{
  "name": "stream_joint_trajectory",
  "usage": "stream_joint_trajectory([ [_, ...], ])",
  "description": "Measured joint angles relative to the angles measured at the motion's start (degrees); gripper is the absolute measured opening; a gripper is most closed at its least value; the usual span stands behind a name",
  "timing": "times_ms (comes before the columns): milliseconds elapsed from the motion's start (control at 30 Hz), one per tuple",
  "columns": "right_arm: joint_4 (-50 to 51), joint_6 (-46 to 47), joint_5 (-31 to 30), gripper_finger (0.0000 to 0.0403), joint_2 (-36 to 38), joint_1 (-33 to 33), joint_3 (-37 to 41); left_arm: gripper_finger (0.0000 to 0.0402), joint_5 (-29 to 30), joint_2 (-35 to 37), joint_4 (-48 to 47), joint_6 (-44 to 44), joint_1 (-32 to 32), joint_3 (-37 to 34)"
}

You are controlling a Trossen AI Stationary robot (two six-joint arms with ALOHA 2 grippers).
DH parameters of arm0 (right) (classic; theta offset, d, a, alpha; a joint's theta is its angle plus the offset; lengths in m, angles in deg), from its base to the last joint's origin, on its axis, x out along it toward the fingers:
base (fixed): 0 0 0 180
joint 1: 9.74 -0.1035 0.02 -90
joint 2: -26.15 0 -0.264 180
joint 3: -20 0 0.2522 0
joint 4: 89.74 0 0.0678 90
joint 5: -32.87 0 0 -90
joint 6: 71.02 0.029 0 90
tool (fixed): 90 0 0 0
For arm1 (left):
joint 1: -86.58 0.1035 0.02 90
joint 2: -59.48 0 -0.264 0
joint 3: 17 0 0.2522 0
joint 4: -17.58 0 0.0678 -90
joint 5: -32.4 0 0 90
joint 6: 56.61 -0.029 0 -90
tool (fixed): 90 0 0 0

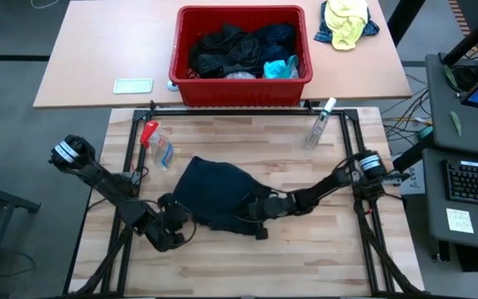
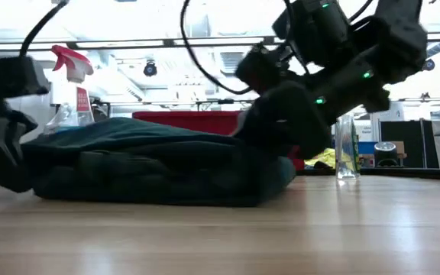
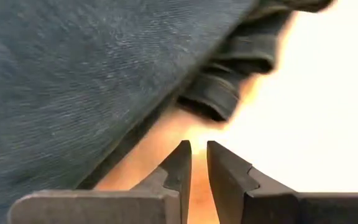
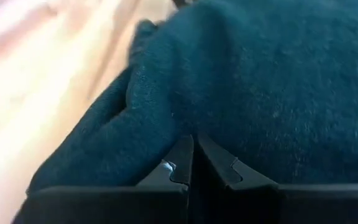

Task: Fold Laundry from Bin
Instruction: Fold the blue pants

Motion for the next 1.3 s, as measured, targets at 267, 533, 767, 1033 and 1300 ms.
stream_joint_trajectory([
  [267, 18.72, -1.15, -3.43, 0.0012, 19.40, 0.03, 6.30, 0.0036, -2.59, 0.51, -0.16, -10.99, -0.76, 9.69],
  [533, 11.13, 9.61, -16.66, 0.0012, 26.12, -0.04, 7.10, 0.0036, 16.06, 0.57, -0.12, -32.75, 2.60, 18.92],
  [767, 0.14, 19.91, -22.54, 0.0012, 16.78, -0.04, 5.69, 0.0036, 22.88, 0.13, -0.48, -32.89, 13.01, 16.99],
  [1033, 2.62, 22.66, -22.83, 0.0012, 5.47, 0.48, 4.31, 0.0036, 12.26, -1.86, -3.37, -20.28, 23.27, 9.72],
  [1300, 28.01, 16.12, -31.17, 0.0012, 7.21, 1.26, 4.59, 0.0036, 3.67, -0.80, -6.04, -24.89, 19.01, 14.03],
])
